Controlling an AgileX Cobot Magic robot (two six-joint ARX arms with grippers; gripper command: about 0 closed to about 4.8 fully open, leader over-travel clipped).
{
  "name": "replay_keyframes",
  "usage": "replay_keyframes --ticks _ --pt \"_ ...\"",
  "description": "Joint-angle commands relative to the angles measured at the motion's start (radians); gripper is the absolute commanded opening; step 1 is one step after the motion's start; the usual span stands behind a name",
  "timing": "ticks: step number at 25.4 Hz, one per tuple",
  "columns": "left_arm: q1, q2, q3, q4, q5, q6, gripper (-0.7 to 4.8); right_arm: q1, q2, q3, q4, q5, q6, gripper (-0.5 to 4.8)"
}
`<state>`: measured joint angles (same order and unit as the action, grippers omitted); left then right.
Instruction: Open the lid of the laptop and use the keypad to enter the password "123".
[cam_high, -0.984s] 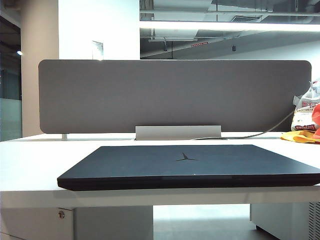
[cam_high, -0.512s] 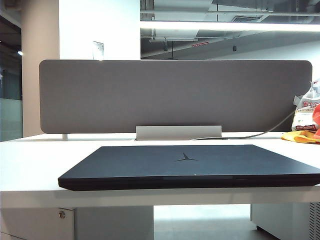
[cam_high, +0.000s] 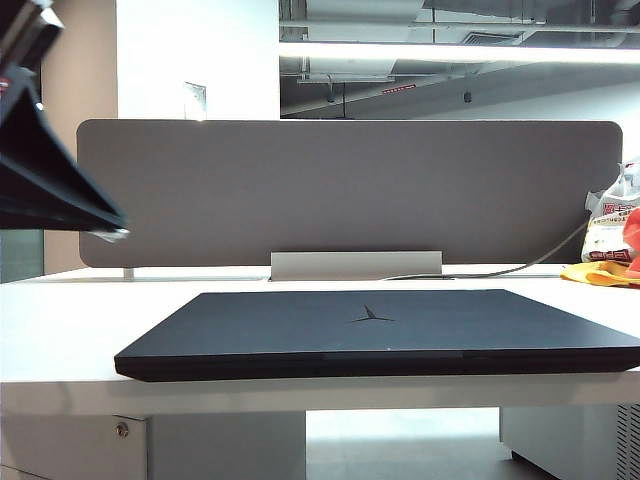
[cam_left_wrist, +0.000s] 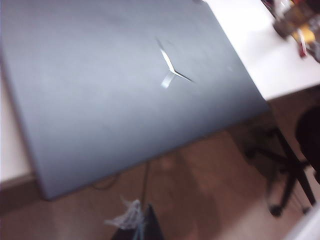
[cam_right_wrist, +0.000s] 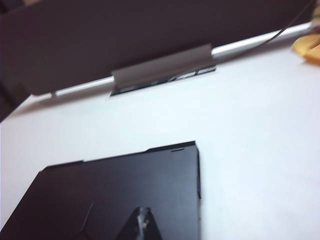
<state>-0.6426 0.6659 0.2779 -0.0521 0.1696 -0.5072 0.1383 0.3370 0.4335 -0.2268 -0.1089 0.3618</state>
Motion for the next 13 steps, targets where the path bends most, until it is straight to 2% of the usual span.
replay_keyframes --ticks 1,5,13 --pt "-0.053 0.031 0.007 0.035 -0.019 -0.033 -0.04 0.013 0.077 0.045 0.007 -0.028 -0.008 -0.05" --pt "-0.101 0.04 0.007 0.032 -0.044 -0.06 -0.04 0.066 0.163 0.09 -0.011 -0.027 -0.045 -0.06" --pt "-0.137 0.04 0.007 0.032 -0.034 -0.163 -0.01 0.188 0.249 0.099 0.014 0.015 -0.067 -0.06"
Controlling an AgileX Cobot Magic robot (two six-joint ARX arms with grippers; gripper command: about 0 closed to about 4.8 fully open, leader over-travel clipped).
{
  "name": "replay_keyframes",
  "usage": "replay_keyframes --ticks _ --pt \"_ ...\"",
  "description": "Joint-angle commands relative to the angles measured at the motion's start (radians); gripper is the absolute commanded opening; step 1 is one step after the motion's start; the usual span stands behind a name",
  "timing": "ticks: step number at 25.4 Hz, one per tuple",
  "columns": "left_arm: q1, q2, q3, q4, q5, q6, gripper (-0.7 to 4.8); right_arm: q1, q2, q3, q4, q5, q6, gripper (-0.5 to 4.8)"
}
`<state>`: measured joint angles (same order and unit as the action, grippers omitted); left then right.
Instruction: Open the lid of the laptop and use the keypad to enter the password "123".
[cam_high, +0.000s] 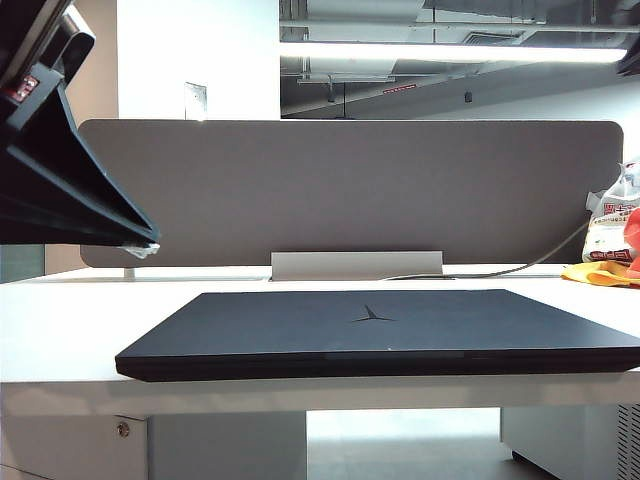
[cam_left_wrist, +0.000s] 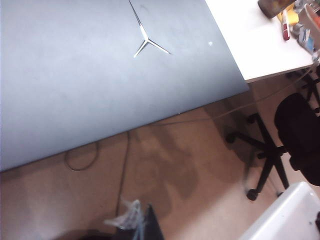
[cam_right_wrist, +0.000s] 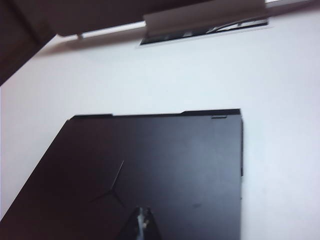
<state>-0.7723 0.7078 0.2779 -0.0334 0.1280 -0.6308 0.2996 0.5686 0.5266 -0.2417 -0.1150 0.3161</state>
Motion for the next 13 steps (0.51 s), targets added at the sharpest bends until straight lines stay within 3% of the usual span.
replay_keyframes --ticks 1,9,13 --pt "-0.01 -0.001 0.007 0.013 0.007 -0.043 -0.01 0.042 0.028 0.006 0.031 0.026 -0.04 -0.05" --pt "-0.016 0.025 0.007 0.013 0.017 -0.093 -0.01 0.121 0.144 0.006 0.034 0.035 -0.109 -0.05" --pt "-0.016 0.095 0.007 0.039 0.062 -0.158 0.08 0.131 0.227 0.006 0.036 0.034 -0.108 -0.05"
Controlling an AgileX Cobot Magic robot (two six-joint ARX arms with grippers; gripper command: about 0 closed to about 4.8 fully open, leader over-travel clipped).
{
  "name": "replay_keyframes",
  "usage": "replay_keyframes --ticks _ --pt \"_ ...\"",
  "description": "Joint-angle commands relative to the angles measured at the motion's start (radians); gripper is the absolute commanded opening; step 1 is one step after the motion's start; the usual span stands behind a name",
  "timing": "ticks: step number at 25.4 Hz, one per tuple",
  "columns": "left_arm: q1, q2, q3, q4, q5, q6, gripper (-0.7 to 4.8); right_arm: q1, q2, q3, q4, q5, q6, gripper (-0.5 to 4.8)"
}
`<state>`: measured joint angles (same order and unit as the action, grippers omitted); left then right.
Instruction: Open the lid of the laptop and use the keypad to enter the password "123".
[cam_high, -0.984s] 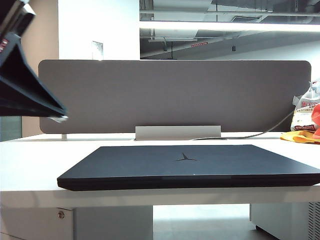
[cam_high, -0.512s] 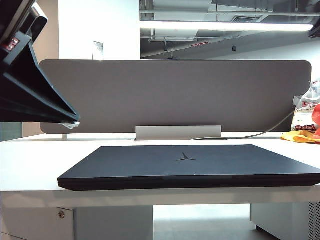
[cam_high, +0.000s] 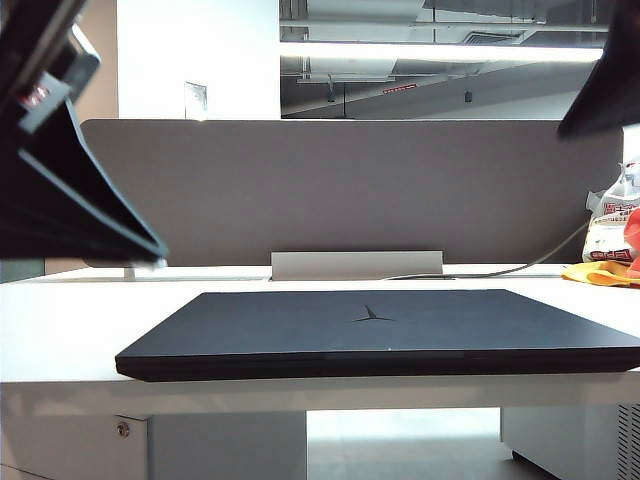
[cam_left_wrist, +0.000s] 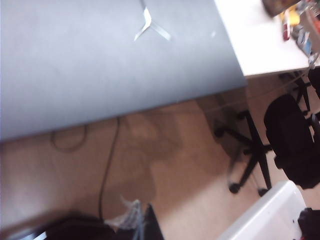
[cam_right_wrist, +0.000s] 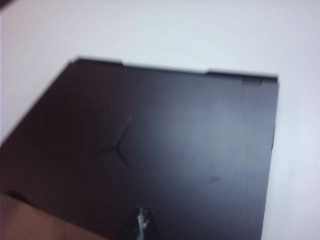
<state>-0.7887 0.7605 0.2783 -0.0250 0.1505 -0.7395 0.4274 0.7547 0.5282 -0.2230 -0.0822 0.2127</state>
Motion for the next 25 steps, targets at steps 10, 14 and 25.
replay_keyframes --ticks 10,14,25 --pt "0.0 0.299 0.007 0.336 0.19 -0.241 1.27 0.003 0.156 0.004 0.048 -0.003 -0.012 -0.05" --pt "0.0 0.39 0.019 0.41 0.214 -0.272 1.3 0.01 0.157 0.004 0.069 -0.002 -0.047 -0.05" --pt "0.0 0.573 0.145 0.427 0.232 -0.272 1.92 0.01 0.173 0.004 0.069 -0.007 -0.065 -0.05"
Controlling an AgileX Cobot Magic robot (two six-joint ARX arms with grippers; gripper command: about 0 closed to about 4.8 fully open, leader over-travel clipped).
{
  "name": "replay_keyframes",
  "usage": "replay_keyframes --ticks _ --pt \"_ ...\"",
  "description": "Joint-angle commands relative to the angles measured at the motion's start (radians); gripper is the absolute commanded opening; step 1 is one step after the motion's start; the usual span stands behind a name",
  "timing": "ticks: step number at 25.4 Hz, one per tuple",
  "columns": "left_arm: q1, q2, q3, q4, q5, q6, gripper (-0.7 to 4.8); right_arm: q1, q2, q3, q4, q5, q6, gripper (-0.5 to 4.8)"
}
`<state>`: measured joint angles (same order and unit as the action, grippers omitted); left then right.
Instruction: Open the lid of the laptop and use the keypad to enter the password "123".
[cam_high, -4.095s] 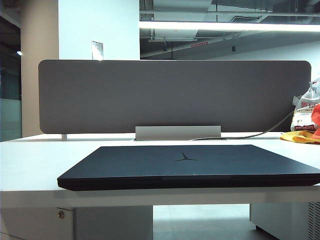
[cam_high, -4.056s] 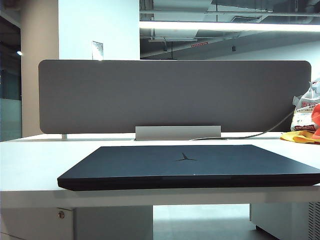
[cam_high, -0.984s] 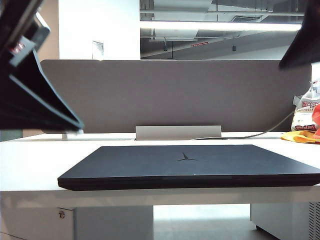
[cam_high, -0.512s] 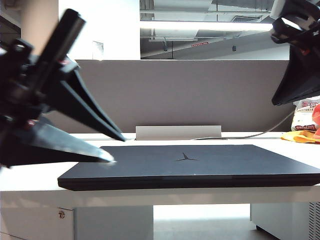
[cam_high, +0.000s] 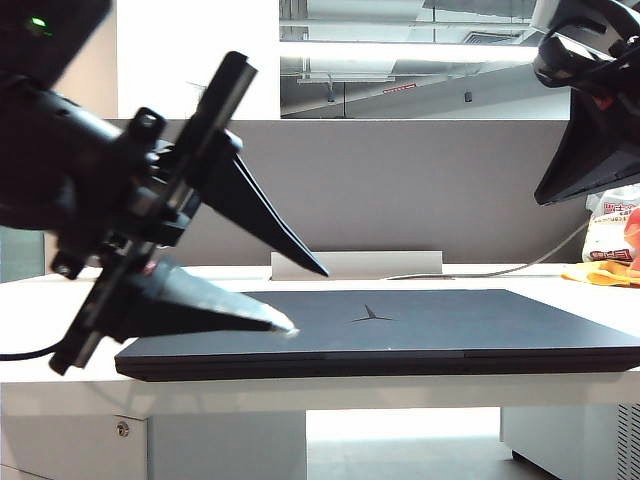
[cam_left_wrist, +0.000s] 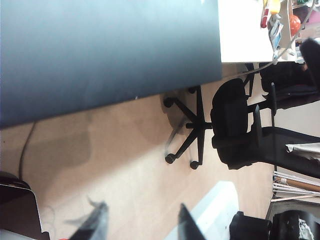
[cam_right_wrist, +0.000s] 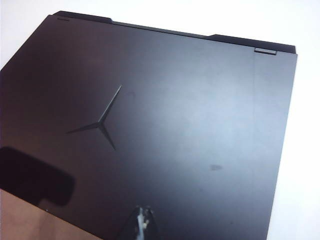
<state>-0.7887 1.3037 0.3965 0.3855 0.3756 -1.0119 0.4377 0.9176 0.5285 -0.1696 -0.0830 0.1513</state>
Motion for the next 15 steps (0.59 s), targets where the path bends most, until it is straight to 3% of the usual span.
replay_keyframes --ticks 1,6,10,15 --pt "0.0 0.046 0.04 0.018 0.007 -0.008 1.93 0.0 0.016 0.004 0.015 -0.007 -0.005 -0.05" --pt "-0.007 0.116 0.094 0.026 0.023 -0.038 1.99 0.0 0.052 0.004 0.01 -0.009 -0.014 -0.05" --pt "-0.011 0.175 0.114 0.08 0.033 -0.115 2.88 0.0 0.077 0.004 0.016 -0.009 -0.018 -0.05" --pt "-0.042 0.255 0.114 0.166 0.031 -0.211 2.89 0.0 0.09 0.004 0.025 -0.01 -0.026 -0.05"
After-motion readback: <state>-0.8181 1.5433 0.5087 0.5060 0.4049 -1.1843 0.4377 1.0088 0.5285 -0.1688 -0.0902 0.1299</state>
